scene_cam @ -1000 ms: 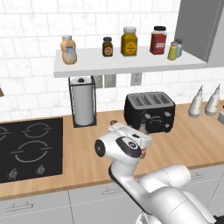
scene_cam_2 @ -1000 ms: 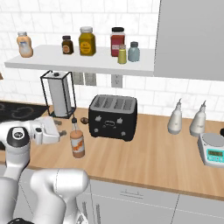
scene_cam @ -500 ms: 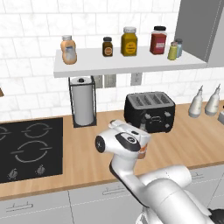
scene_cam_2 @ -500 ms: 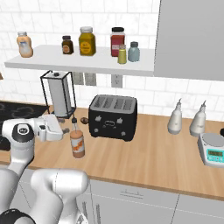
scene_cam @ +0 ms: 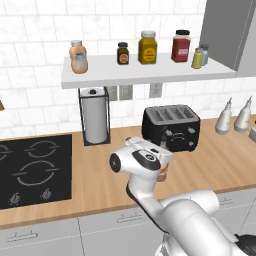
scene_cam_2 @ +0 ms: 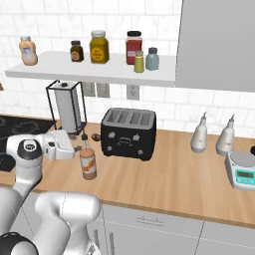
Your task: Put the shaker and condiment bottle from the counter next to their counterparts in the cabinet.
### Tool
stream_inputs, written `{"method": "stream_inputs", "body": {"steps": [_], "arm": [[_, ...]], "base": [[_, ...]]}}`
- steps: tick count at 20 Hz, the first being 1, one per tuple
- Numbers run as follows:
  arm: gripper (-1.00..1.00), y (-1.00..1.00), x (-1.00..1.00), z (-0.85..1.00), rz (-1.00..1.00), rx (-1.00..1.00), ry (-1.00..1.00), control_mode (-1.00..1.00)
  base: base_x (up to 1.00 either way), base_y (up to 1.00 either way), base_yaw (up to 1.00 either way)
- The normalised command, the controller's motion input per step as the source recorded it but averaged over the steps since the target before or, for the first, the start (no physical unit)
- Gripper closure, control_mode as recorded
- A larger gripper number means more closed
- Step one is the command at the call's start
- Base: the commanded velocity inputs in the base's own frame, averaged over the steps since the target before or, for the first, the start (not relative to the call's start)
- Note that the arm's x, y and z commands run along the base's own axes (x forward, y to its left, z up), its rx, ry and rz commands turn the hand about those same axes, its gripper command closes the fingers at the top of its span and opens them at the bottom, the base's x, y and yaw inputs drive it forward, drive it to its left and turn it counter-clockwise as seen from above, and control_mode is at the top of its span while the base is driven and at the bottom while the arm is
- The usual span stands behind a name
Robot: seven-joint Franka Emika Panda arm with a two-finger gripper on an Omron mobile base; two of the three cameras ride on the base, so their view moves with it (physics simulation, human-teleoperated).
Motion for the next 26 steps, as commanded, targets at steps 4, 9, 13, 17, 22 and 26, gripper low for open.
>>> {"method": "stream_inputs", "body": {"steps": [4,9,13,17,22,26], "arm": [[-1.00,-0.10,0.07,-0.07,0.00,0.00,0.00,-1.00],[-1.00,-0.08,0.08,-0.10,0.00,0.00,0.00,-1.00],[-1.00,-0.07,0.12,-0.08,0.00,0.00,0.00,-1.00],[-1.00,-0.02,0.23,-0.10,0.02,0.00,0.00,-1.00],[-1.00,-0.04,0.22,-0.08,0.02,0.00,0.00,-1.00],[-1.00,-0.22,0.02,0.00,0.01,0.00,-0.02,-1.00]], "base": [[0.00,0.00,0.00],[0.00,0.00,0.00],[0.00,0.00,0.00],[0.00,0.00,0.00],[0.00,0.00,0.00],[0.00,0.00,0.00]]}}
